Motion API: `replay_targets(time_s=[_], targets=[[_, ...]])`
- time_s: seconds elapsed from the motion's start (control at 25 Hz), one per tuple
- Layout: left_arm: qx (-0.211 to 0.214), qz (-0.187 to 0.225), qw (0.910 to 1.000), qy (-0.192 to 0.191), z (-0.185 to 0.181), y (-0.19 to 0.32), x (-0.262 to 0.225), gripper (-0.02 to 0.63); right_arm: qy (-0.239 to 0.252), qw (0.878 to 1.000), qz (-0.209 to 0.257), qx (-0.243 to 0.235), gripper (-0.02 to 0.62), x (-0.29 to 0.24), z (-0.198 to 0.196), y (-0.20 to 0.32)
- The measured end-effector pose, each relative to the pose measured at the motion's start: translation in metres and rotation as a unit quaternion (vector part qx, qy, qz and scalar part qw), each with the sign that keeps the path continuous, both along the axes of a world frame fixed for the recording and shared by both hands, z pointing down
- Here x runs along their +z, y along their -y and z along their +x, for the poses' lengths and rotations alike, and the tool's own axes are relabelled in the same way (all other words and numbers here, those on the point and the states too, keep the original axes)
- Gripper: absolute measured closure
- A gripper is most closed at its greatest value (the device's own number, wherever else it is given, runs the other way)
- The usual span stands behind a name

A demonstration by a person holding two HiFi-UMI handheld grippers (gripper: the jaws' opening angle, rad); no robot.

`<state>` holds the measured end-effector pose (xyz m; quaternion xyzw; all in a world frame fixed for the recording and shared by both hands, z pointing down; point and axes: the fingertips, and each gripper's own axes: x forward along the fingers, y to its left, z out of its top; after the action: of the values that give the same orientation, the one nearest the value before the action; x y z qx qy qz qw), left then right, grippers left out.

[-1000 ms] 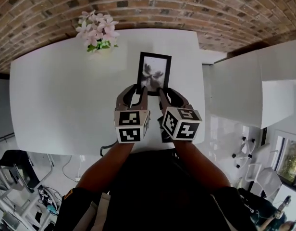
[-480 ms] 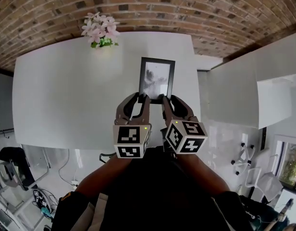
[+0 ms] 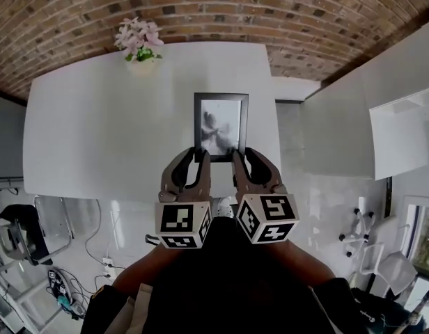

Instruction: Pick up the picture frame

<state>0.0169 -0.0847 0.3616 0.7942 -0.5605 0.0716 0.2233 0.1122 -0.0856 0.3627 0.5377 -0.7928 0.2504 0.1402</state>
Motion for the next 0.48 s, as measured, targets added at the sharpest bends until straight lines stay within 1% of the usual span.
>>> replay_targets(time_s=[0.24, 0.48], targets=[[-0.020, 0.017, 0.9997, 0.000, 0.015, -0.040, -0.017, 0.515, 0.003, 0.999, 0.029, -0.020, 0.515, -0.019, 0.016, -0.037], [-0.043, 0.031, 0.9986, 0.000, 0.021, -0.078, -0.025, 0.515, 0.014, 0.998, 0.044, -0.038, 0.520, -0.026, 0.023, -0.071]])
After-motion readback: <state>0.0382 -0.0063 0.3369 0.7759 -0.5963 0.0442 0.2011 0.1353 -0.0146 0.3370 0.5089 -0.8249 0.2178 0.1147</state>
